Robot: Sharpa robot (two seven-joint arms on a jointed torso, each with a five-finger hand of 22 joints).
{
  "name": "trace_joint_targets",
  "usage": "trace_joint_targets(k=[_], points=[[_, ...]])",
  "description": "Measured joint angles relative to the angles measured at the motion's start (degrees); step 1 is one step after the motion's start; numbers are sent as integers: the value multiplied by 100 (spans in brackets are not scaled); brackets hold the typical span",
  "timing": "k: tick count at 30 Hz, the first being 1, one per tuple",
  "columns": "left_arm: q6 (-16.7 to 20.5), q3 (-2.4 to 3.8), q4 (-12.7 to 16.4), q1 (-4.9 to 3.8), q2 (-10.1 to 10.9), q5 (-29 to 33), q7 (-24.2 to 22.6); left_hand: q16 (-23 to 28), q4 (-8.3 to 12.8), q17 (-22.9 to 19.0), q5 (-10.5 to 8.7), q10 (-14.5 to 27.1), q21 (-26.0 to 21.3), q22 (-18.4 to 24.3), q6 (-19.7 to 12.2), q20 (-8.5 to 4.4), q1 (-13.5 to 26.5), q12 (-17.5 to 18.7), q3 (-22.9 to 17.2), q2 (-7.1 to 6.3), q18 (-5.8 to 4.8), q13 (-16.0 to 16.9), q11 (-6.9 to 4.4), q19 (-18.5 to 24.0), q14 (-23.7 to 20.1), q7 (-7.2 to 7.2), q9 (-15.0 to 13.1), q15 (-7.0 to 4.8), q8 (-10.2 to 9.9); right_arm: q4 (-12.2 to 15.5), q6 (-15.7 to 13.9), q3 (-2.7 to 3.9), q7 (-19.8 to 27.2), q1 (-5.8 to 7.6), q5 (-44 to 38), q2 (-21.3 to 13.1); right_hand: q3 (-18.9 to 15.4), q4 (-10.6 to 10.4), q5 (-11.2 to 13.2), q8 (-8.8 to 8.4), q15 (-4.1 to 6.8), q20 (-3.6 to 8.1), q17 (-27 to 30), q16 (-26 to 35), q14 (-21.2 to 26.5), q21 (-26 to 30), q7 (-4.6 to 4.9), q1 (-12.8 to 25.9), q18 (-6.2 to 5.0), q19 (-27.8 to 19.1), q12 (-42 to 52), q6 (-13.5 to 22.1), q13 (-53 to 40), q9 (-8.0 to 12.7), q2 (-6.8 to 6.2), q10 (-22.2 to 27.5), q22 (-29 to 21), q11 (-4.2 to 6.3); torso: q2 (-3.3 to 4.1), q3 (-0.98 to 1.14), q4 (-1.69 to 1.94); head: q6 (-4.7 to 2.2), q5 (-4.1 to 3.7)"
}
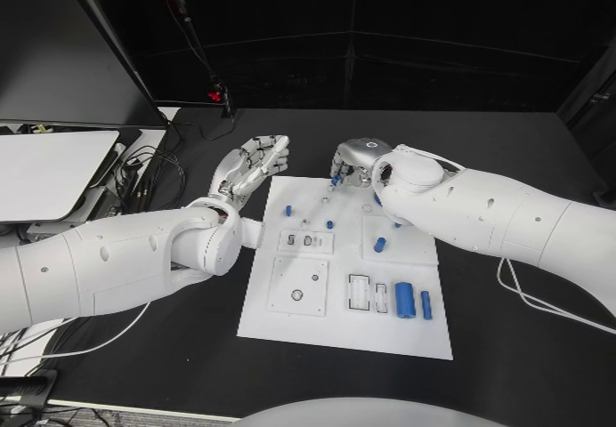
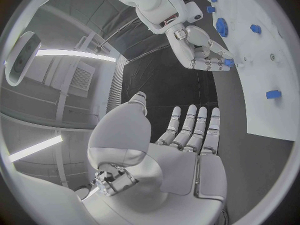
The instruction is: Assemble the parts on the task board
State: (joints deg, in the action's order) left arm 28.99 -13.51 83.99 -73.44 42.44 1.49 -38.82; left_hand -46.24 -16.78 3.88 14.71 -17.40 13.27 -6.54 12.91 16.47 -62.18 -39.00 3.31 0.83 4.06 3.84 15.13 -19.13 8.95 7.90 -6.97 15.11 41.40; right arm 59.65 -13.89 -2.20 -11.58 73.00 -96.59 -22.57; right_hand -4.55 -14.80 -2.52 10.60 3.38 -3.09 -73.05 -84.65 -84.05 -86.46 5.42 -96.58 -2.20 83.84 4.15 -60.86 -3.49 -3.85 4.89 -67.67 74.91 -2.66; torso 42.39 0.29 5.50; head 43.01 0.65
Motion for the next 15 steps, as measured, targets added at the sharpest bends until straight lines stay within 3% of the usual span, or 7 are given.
trace_joint_targets(k=[6, 15], points=[[-15, 0, -10, 5, -5, 0, 0, 0, 0, -5, 0, 0, 0, 0, 0, 0, -15, 0, 0, 15, 0, 0, 0, 0, 0, 0, 7, 0, 0, -90, 2, 0, 35, -2, -2, 34, 0, 0, 0, -21, 0, 0, 1, 0, 0, 0, 3, 0, 0, 0, 0, -4, 0, 0, 0, 0, 0, 0, 15, 7, 20, 4, -7], [-26, 0, -12, 7, -17, 0, 0, 0, 0, -5, 0, 0, 0, 0, 0, 0, -15, 0, 0, 15, 0, 1, 0, 0, 0, 0, 7, 0, 0, -158, 2, 0, 82, -2, -3, 77, 14, -14, 1, -60, 0, 0, -9, 0, 0, 0, 18, 0, 0, 0, 0, -18, 0, 0, 0, 0, 0, 0, 15, -3, 26, 10, -12]])
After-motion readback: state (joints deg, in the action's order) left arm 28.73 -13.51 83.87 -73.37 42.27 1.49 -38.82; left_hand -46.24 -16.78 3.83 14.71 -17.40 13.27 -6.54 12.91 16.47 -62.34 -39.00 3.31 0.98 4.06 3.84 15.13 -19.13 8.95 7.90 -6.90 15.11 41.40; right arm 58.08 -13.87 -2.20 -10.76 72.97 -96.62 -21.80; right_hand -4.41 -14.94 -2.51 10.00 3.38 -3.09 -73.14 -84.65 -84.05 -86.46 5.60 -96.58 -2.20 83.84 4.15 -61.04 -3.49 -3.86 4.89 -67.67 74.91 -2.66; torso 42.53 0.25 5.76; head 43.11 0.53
